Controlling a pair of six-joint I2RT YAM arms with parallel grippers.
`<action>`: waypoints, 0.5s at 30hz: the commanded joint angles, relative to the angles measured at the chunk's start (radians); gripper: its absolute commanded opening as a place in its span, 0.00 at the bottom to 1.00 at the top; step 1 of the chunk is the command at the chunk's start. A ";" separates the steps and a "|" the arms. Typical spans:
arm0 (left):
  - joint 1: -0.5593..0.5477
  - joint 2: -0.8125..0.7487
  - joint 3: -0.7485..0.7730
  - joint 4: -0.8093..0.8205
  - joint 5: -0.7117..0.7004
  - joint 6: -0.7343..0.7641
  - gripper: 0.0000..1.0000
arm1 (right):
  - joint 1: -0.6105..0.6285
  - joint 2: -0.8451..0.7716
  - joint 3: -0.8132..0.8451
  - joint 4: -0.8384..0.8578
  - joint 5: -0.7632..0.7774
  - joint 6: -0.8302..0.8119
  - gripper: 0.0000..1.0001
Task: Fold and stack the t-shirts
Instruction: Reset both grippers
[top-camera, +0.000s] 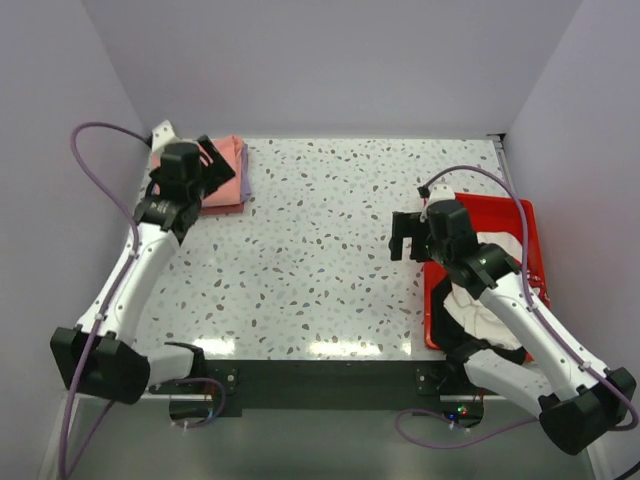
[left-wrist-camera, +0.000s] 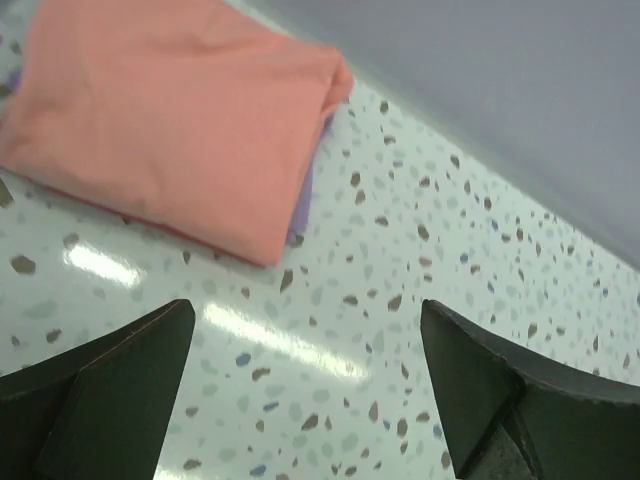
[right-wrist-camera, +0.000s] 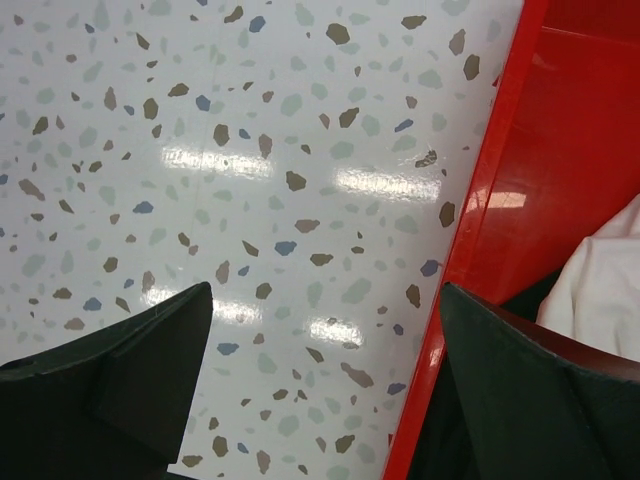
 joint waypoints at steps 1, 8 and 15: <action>-0.097 -0.115 -0.251 0.005 0.034 -0.078 1.00 | -0.003 -0.071 -0.059 0.088 -0.014 0.021 0.99; -0.286 -0.356 -0.436 -0.087 -0.047 -0.131 1.00 | -0.002 -0.142 -0.156 0.136 -0.046 0.070 0.99; -0.298 -0.609 -0.603 -0.210 -0.162 -0.187 1.00 | -0.002 -0.168 -0.248 0.197 -0.038 0.142 0.99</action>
